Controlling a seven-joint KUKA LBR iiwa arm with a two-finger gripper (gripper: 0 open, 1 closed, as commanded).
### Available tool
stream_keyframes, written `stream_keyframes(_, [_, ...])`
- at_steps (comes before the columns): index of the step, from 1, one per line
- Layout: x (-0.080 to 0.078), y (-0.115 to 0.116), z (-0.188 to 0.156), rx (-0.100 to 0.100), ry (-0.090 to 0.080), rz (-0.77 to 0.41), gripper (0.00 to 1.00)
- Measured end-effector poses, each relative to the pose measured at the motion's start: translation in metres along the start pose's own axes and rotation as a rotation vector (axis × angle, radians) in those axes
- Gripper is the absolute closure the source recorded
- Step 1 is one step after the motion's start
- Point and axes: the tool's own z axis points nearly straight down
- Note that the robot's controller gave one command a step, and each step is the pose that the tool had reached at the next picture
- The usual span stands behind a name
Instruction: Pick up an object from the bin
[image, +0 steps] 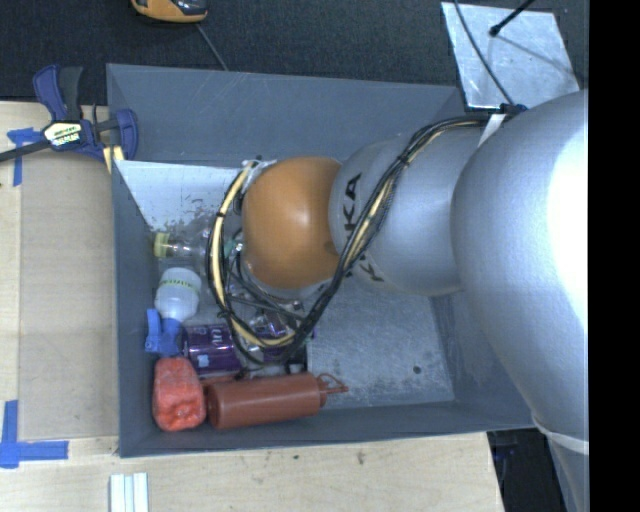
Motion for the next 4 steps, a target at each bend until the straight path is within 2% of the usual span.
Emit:
stream_keyframes(1, [0.008, 0.040, 0.026, 0.002, 0.002, 0.121, 1.00])
stream_keyframes(2, [0.008, 0.040, 0.026, 0.002, 0.002, 0.122, 1.00])
stream_keyframes(3, [0.009, 0.029, 0.017, 0.002, 0.010, 0.125, 1.00])
stream_keyframes(4, [-0.002, 0.015, 0.001, 0.000, 0.006, 0.118, 1.00])
